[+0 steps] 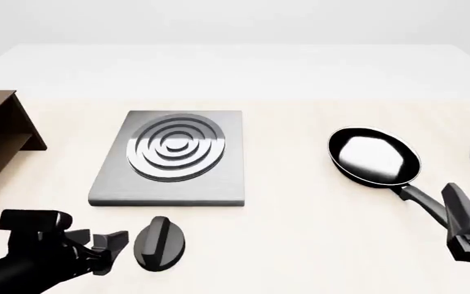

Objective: Turn on the stove and put the frying pan on it.

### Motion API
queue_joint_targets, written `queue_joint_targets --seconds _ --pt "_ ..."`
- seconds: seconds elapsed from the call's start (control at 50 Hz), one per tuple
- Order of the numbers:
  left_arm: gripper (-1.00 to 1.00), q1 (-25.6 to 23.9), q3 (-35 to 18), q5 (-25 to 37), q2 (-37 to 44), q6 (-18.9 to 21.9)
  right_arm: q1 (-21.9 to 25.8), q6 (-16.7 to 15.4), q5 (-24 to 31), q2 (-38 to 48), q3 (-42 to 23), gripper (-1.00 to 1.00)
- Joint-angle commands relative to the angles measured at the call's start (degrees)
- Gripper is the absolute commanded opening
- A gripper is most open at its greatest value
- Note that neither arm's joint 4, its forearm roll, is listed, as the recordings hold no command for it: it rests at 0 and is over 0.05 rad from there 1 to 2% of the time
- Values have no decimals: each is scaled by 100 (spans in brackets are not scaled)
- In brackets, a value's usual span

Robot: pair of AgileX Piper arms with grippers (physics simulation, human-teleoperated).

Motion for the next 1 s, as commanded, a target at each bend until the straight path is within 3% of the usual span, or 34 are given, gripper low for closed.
queue_joint_targets --seconds 0.02,0.08,0.14,0.2,0.4,0.46,0.5,0.52,0.58,0.6,0.86,0.92,0.94,1.0 --pt "100 25 85 -507 448 -86 3 32 -55 71 0 100" --pt "100 58 100 -681 607 -97 -2 30 -12 29 0 100" --pt "100 -144 170 -1078 905 -418 -3 13 16 -2 0 100" --pt "100 -57 207 -1471 1301 -343 -1 28 39 -22 0 100" --pt "100 -378 307 -1972 1665 -896 -3 22 85 -46 0 100" --pt "100 -911 381 -2442 2031 -1622 1 11 35 34 -4 100" --pt "100 -913 380 -2396 1968 -1616 9 5 10 77 -4 100" --pt "100 -1408 382 -2758 1967 -2710 22 9 -61 206 -2 100" --pt "100 -1586 383 -3060 2125 -3013 27 8 -95 275 -2 100" --pt "100 -1540 383 -2865 1137 -3640 30 -4 -385 680 -1 100" --pt "100 -1578 383 -2404 445 -3914 31 3 -407 689 -1 100" --pt "100 -1574 383 -1569 -421 -3921 29 16 -386 672 -1 100" --pt "100 -1616 383 -875 -1149 -3863 28 5 -400 690 -1 100" --pt "100 -1669 383 262 -2340 -3701 27 8 -413 703 -1 100"
